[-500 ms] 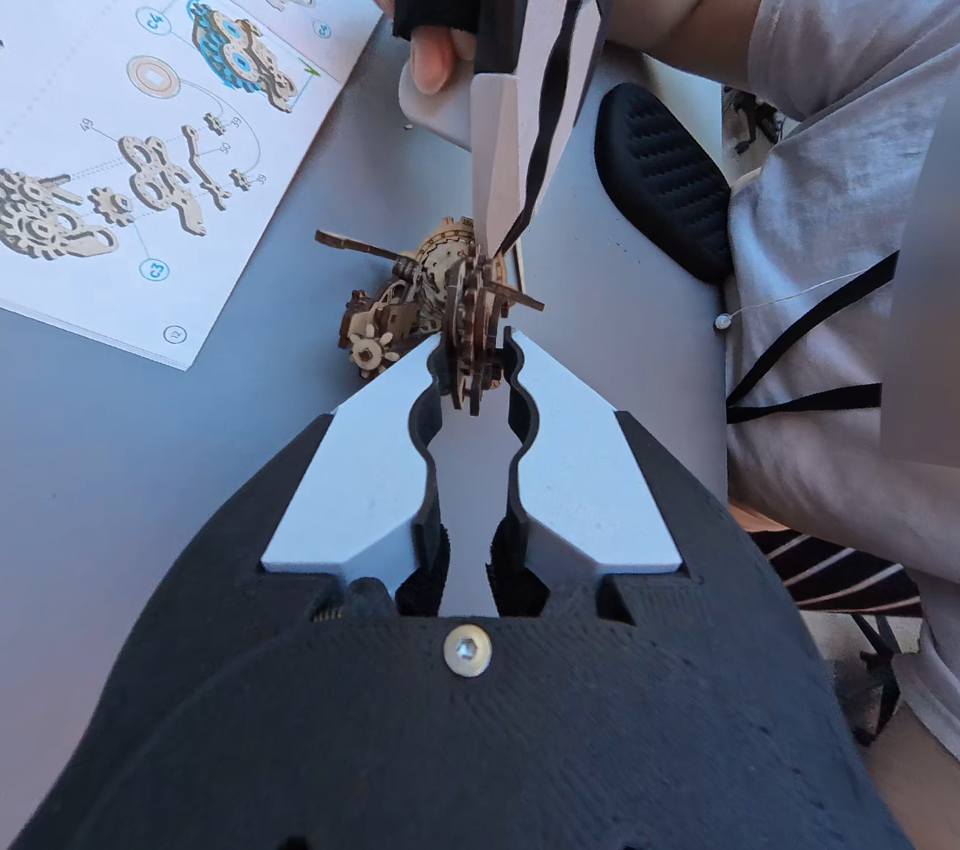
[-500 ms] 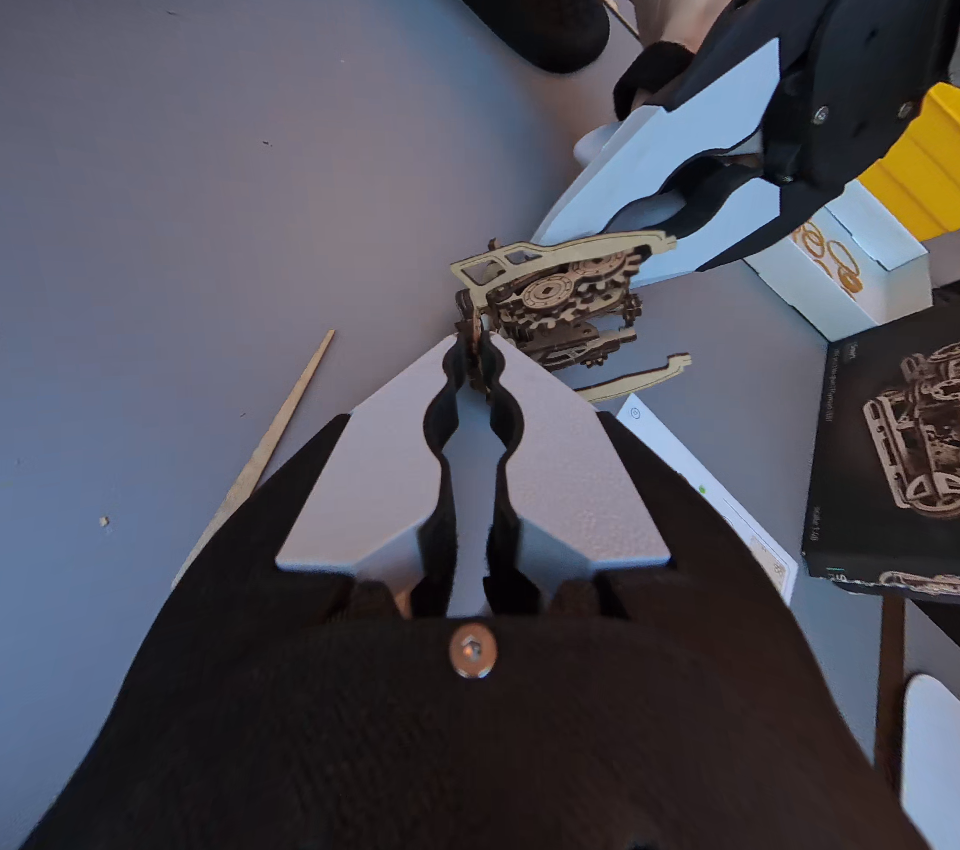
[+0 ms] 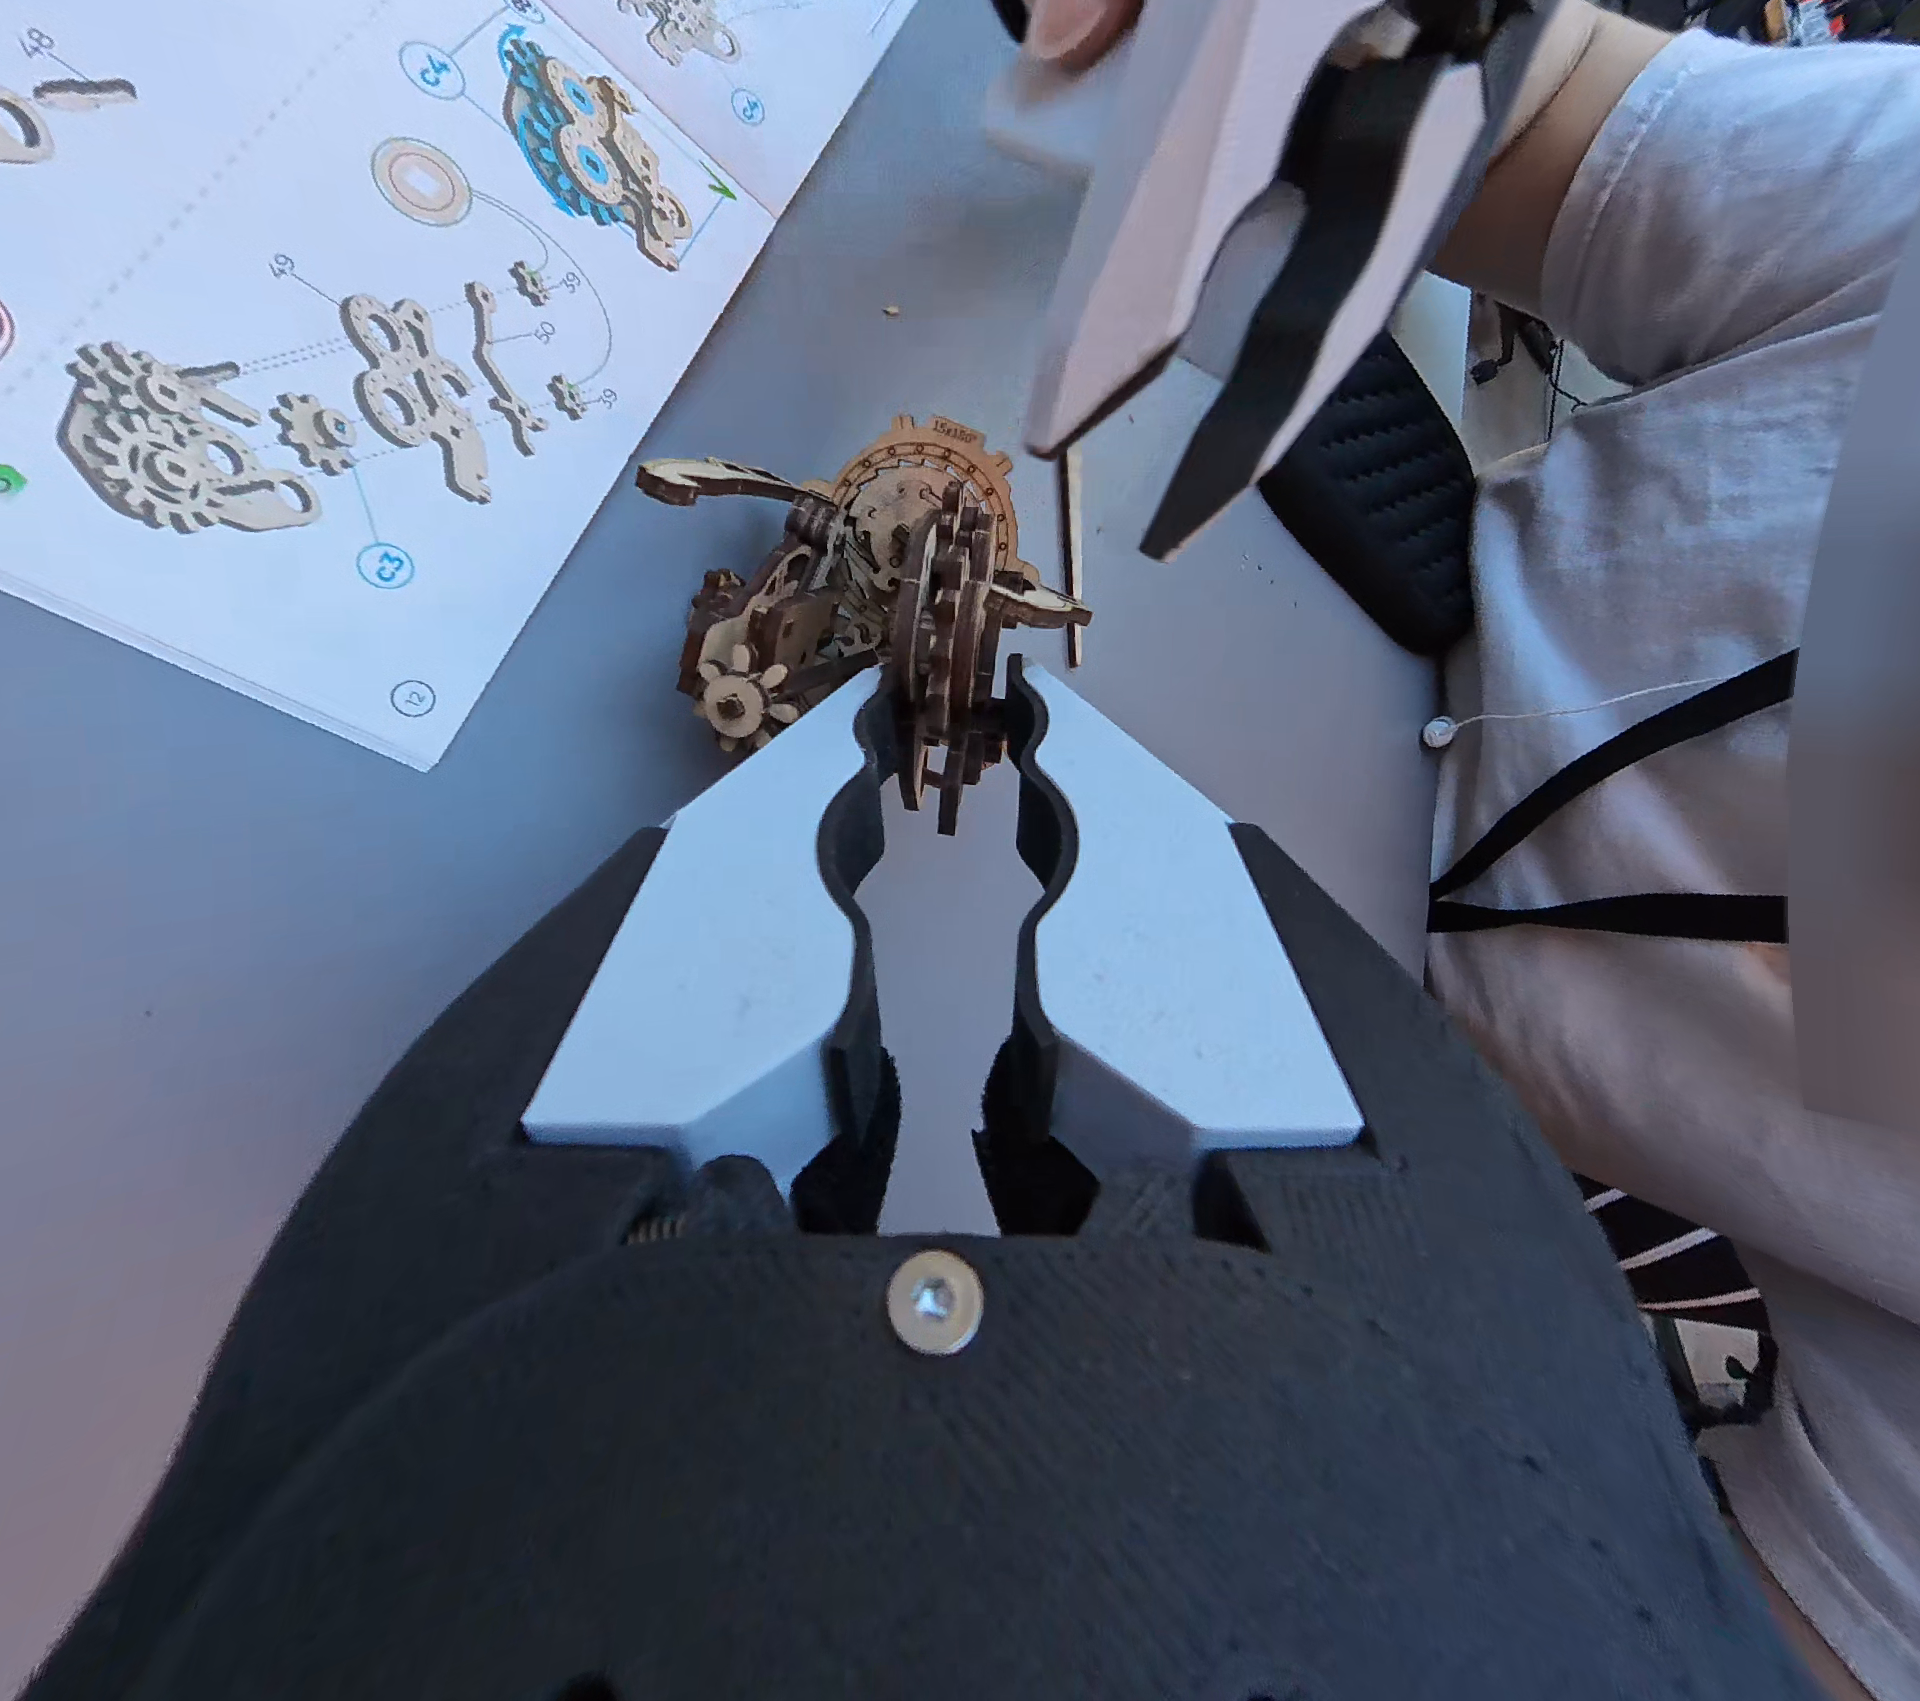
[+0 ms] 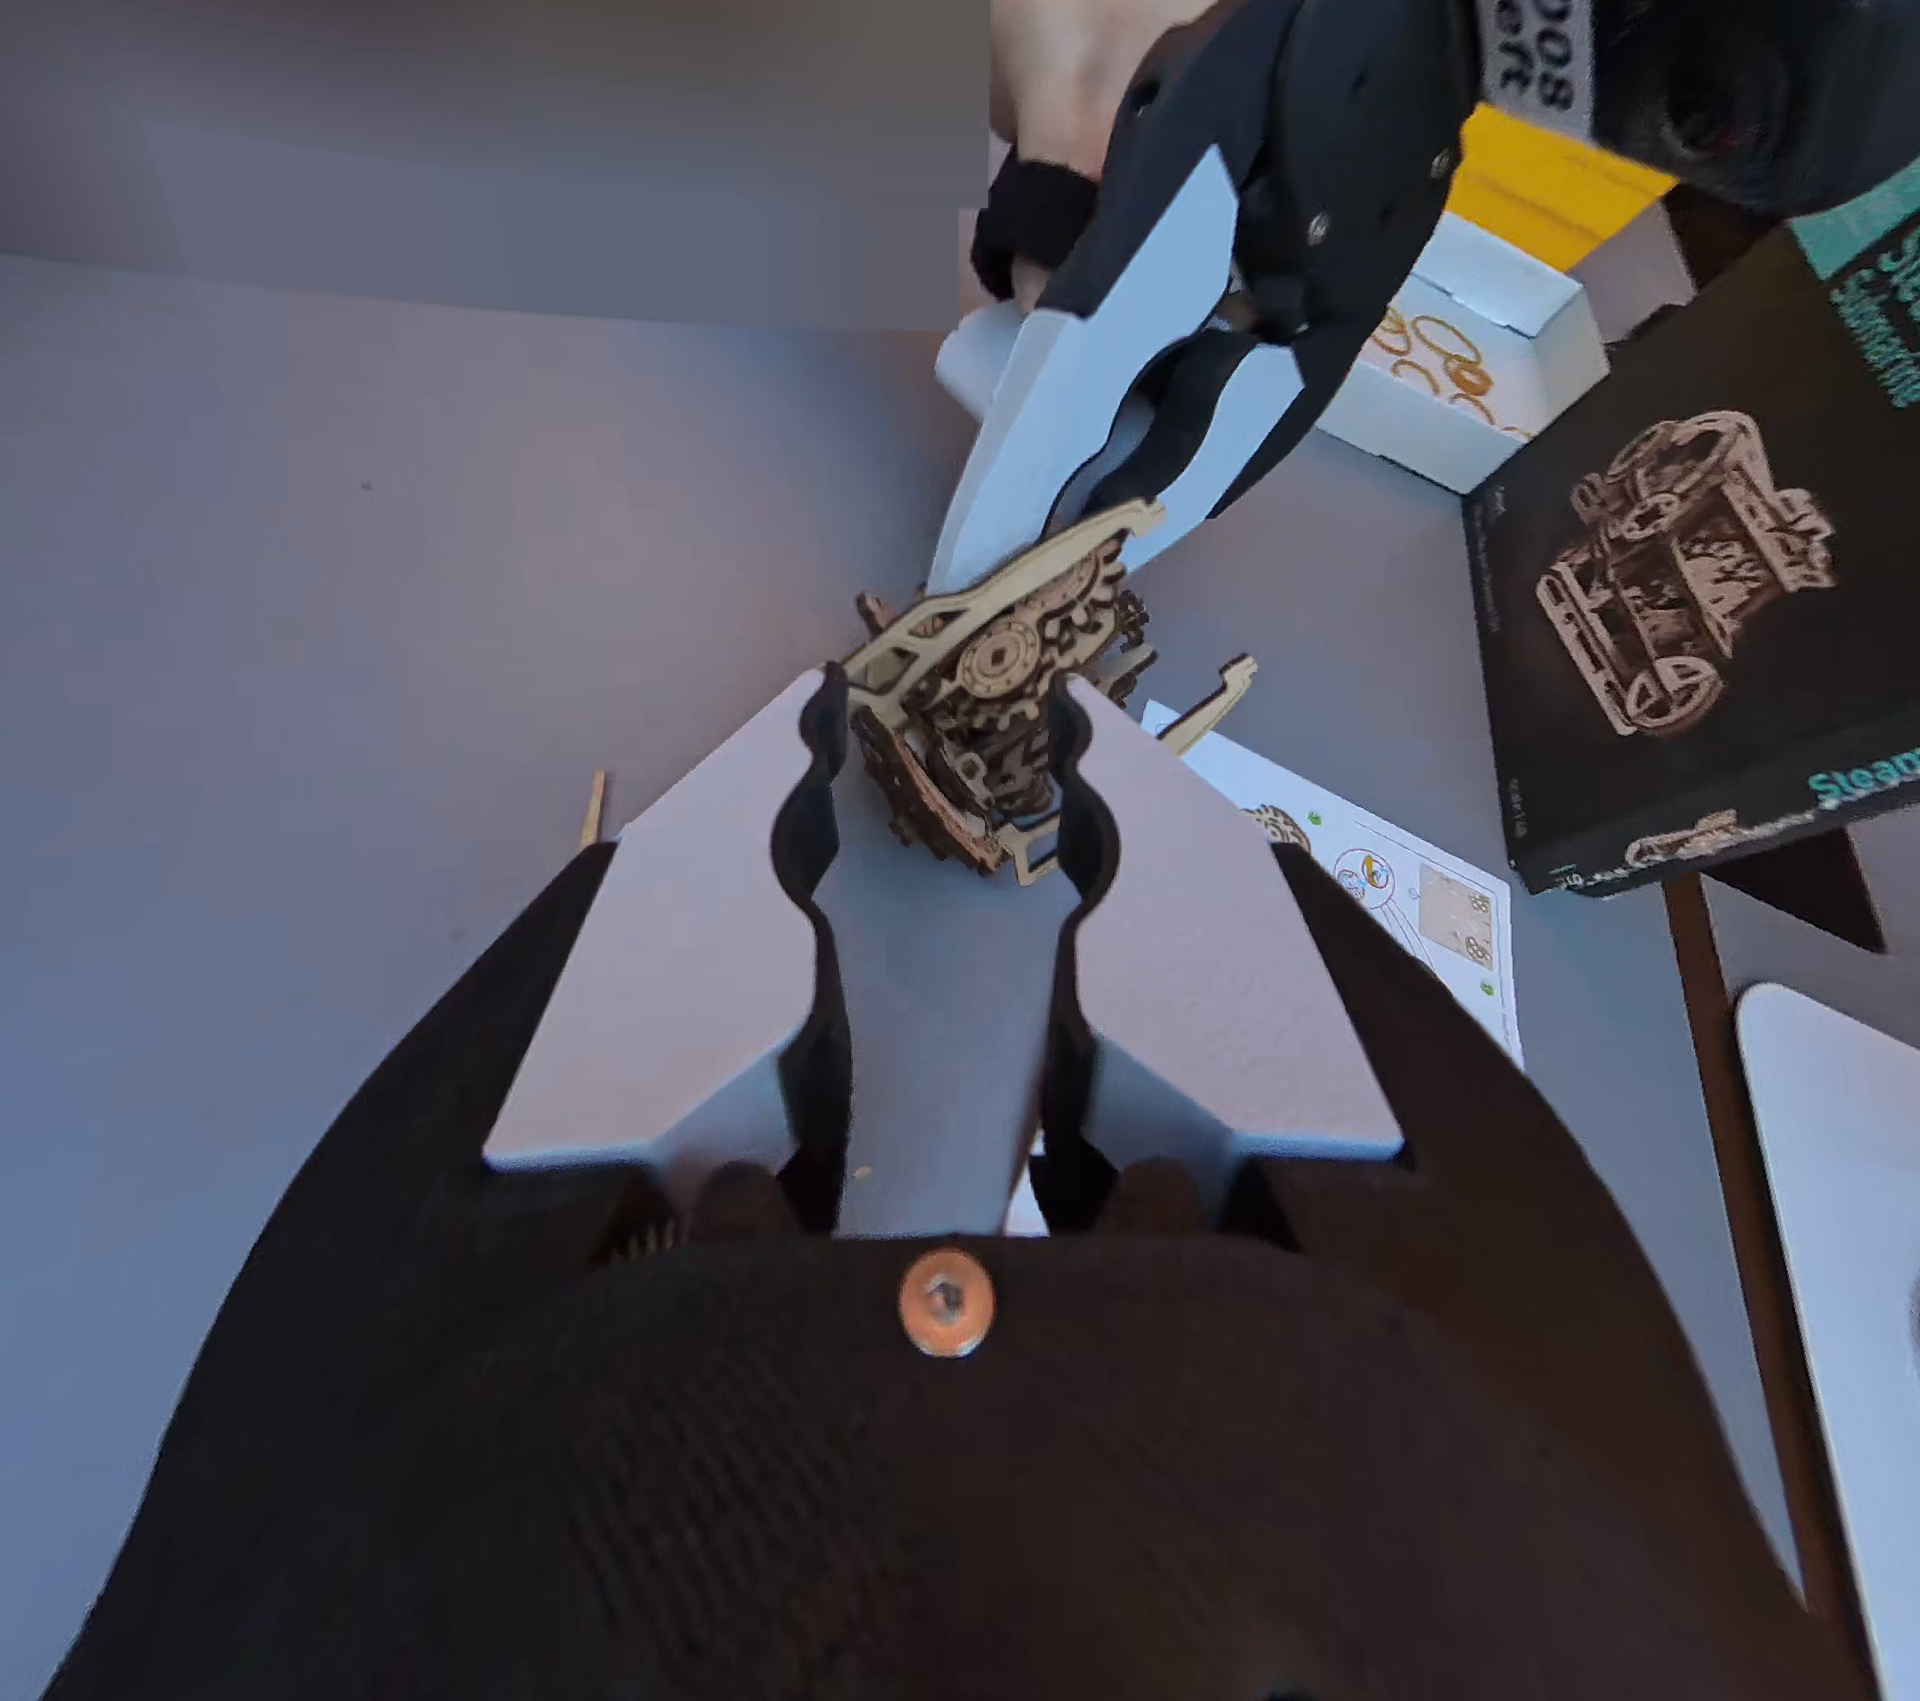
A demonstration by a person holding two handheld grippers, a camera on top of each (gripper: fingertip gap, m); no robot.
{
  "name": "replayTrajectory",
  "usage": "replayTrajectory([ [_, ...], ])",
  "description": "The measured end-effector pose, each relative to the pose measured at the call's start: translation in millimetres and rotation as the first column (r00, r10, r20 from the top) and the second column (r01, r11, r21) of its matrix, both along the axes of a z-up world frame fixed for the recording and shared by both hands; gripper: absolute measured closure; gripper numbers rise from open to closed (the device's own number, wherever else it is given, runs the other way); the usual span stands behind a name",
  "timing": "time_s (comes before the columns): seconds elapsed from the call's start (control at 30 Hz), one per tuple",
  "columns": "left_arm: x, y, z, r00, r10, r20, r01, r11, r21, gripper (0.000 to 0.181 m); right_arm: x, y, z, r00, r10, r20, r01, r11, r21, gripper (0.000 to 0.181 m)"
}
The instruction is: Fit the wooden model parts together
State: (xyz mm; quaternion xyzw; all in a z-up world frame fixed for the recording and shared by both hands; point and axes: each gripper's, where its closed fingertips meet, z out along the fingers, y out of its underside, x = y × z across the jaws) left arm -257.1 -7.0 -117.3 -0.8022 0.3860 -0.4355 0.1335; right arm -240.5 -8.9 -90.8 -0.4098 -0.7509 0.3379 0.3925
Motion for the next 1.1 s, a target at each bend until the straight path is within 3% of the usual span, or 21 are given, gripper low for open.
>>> replayTrajectory([
  [0.07,0.7,0.8,0.1,1.0,0.014,0.001,-0.014,1.0,-0.005,0.163,-1.7,-5.4,7.5,0.99,-0.136,-0.03,0.136,0.991,-0.002,0.143],
  [0.23,1.4,2.1,0.3,0.998,0.065,0.007,-0.065,0.997,-0.037,0.163,-4.4,-14.7,-11.4,0.924,-0.382,-0.005,0.38,0.919,0.106,0.147],
  [0.47,0.9,6.1,0.2,0.987,0.158,0.019,-0.156,0.985,-0.073,0.163,-9.4,-0.4,-18.0,0.884,-0.467,-0.027,0.461,0.862,0.209,0.166],
  [0.73,5.4,4.8,-0.3,0.978,0.207,0.033,-0.2,0.97,-0.135,0.163,-0.1,3.4,-17.5,0.896,-0.443,0.004,0.439,0.889,0.131,0.17],
  [0.97,18.1,-9.0,-2.4,0.983,0.181,-0.041,-0.185,0.972,-0.143,0.163,11.8,-0.1,-11.8,0.956,-0.286,0.061,0.291,0.952,-0.095,0.17],
  [1.1,26.9,-14.3,-4.5,0.981,0.179,-0.075,-0.189,0.969,-0.159,0.162,19.6,-2.1,-10.1,0.98,-0.191,0.055,0.197,0.971,-0.133,0.17],
])
